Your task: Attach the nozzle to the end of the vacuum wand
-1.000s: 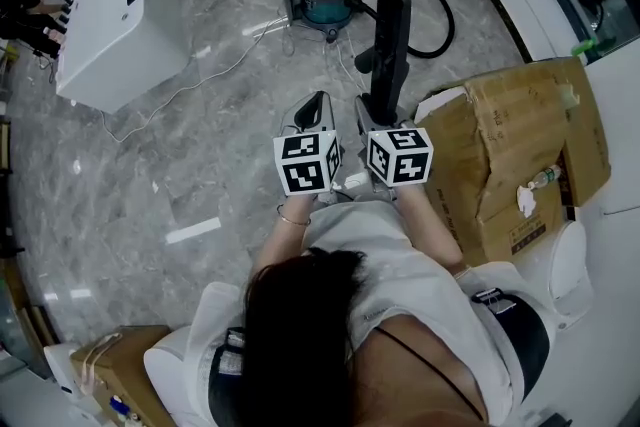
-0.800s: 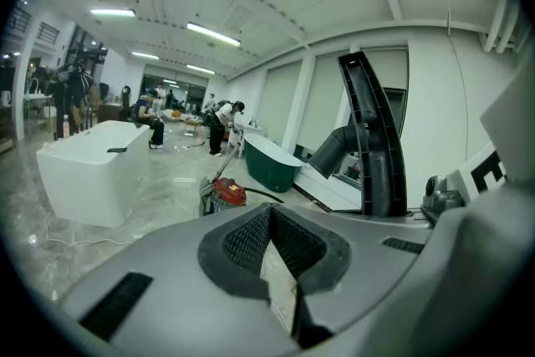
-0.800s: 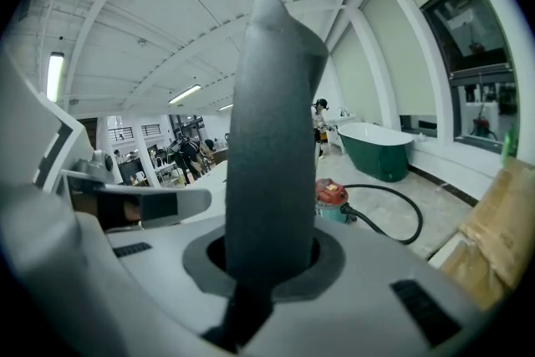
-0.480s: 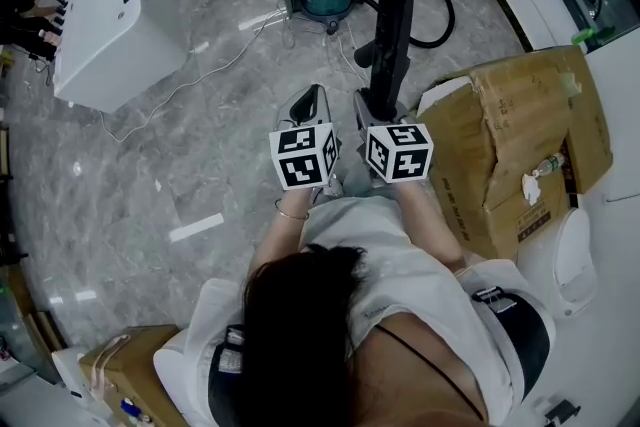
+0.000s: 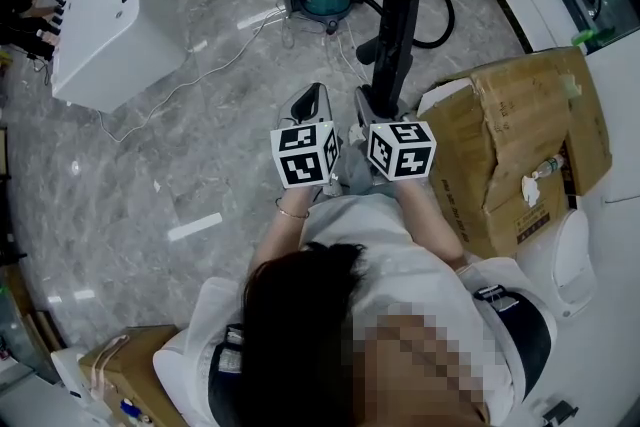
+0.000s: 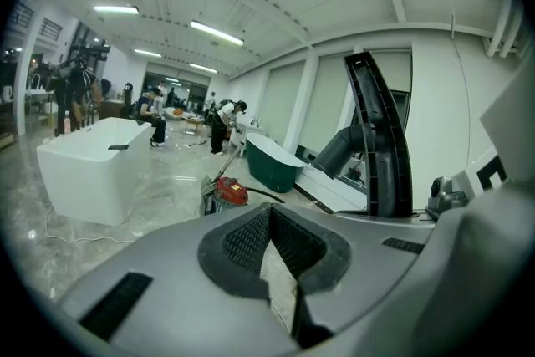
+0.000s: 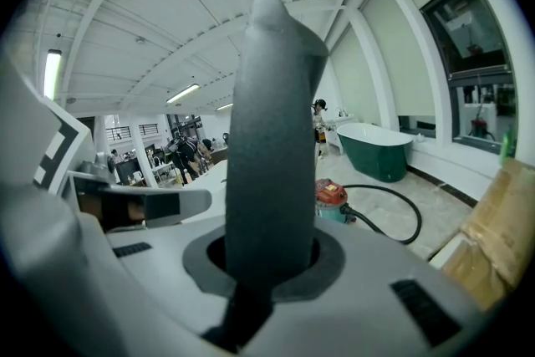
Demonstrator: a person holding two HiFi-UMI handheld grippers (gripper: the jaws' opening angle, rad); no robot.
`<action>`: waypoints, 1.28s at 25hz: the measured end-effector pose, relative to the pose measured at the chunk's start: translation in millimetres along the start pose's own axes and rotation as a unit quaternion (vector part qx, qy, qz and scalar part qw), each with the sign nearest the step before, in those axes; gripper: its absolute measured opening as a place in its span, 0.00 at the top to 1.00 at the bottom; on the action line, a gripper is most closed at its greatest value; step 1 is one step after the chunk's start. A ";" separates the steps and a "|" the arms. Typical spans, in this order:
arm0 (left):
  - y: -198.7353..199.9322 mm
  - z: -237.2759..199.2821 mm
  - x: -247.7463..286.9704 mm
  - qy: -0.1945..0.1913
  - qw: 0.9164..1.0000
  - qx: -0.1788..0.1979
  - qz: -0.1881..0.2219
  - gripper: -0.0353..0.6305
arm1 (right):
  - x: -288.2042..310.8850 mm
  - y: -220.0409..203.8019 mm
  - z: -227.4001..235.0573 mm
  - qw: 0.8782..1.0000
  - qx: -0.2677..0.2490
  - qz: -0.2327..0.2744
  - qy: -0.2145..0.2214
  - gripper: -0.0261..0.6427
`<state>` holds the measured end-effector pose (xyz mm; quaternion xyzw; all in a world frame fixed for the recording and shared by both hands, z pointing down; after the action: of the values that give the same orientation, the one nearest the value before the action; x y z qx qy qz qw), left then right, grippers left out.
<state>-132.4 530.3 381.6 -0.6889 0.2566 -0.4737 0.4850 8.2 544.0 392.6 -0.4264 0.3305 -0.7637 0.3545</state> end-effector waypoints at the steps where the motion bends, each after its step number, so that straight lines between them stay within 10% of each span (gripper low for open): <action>1: 0.7 -0.9 2.6 0.001 1.000 0.000 0.000 0.94 | 2.8 1.2 1.0 1.000 0.000 -0.001 0.001 0.89; 32: 71.8 -16.6 171.5 0.004 1.000 0.001 -0.012 0.94 | 132.6 102.4 92.1 0.999 0.010 -0.026 0.035 0.89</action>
<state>-67.7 355.2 386.7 -0.6897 0.2500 -0.4822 0.4788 65.2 361.9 403.7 -0.4040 0.3238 -0.7907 0.3266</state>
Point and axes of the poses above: the fingertips, and each gripper's own axes: x forward along the fingers, z to its right, y out of its top, the point moved 7 cm from there along -x, backward along the fingers, and after that the axes turned 12 degrees about x, right-handed, at the moved point
